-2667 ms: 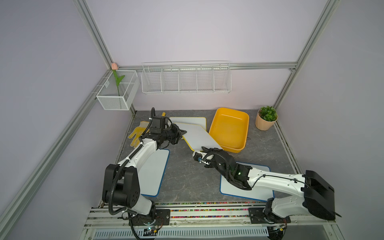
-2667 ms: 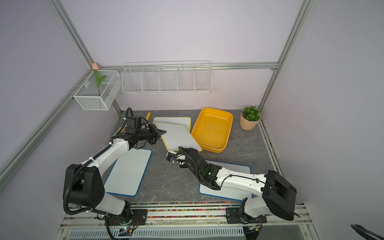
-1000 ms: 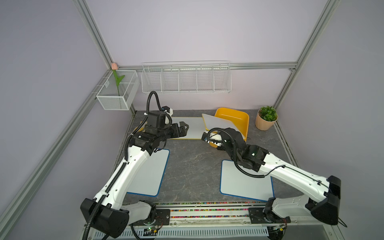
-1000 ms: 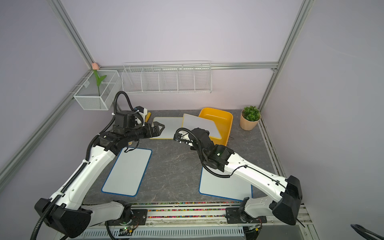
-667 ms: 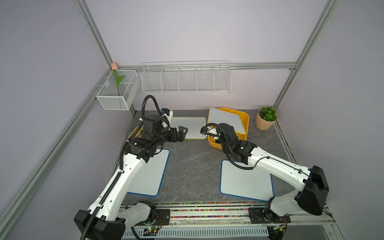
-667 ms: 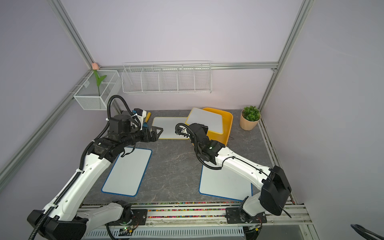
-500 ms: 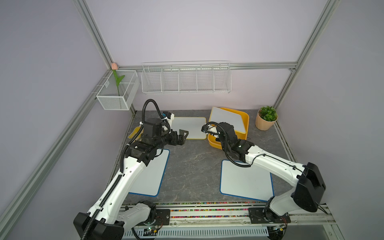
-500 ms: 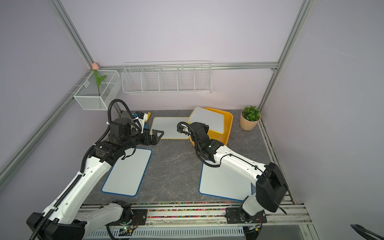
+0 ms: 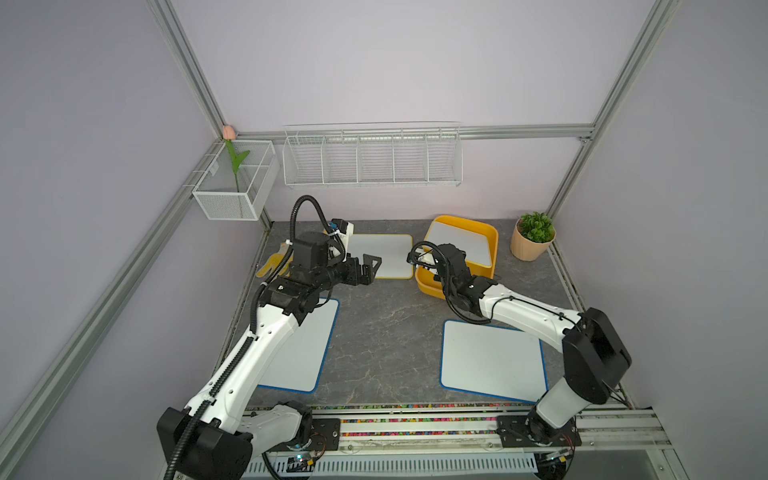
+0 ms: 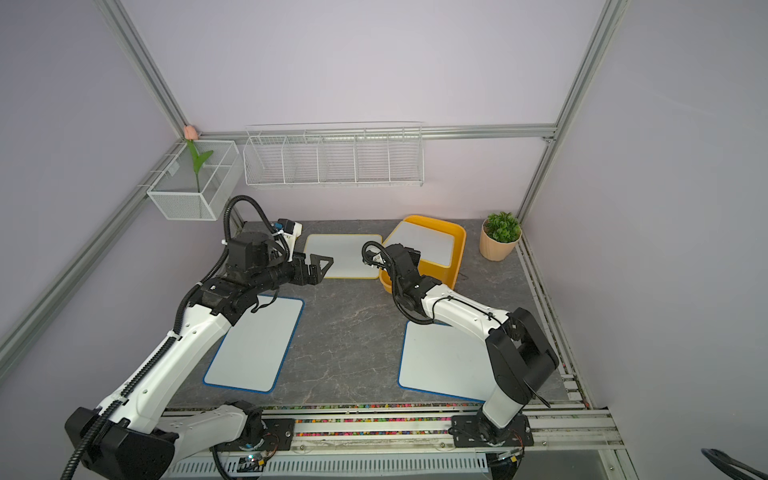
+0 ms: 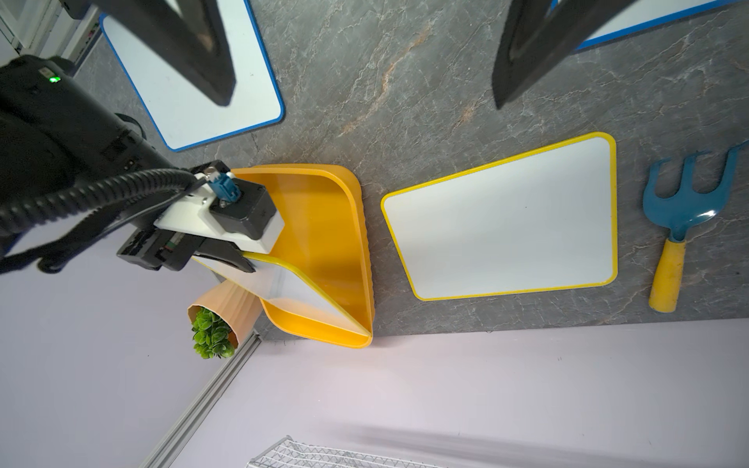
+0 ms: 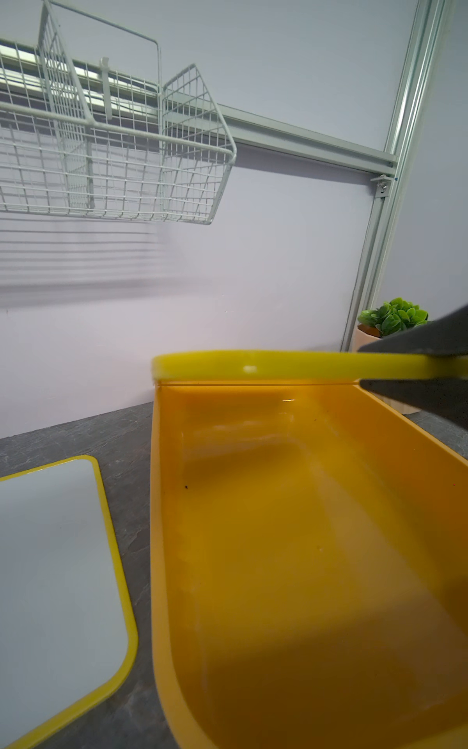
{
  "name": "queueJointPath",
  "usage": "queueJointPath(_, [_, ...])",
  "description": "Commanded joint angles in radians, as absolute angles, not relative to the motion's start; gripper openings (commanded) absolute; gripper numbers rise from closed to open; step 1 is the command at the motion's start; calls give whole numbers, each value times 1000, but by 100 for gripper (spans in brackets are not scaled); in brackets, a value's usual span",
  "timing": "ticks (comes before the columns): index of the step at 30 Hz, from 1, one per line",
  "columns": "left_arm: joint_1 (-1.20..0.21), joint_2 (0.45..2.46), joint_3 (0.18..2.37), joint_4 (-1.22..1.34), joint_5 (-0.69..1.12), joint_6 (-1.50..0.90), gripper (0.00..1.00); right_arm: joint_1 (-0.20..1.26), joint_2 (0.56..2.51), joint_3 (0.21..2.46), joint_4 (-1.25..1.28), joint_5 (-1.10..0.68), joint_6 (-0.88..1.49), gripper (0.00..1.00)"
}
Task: Put the whiteboard into the storage box
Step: Place the whiteboard in the storage box.
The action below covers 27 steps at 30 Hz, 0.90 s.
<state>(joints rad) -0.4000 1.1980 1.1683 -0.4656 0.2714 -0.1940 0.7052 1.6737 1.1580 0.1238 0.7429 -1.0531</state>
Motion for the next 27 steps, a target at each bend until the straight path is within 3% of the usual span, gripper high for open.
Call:
queueJointPath(1, [-403,1216,1183,-436,293,-191,100,689,1700,1153,265,744,-1110,6])
queueJointPath(11, [-403,1225,1152,-436,265,-182,100,676,1742,1145,271,744,-1095,6])
queueJointPath(27, [-403,1234,1135,-416,268,-201,100,676,1595,1059,236,761,-1089,6])
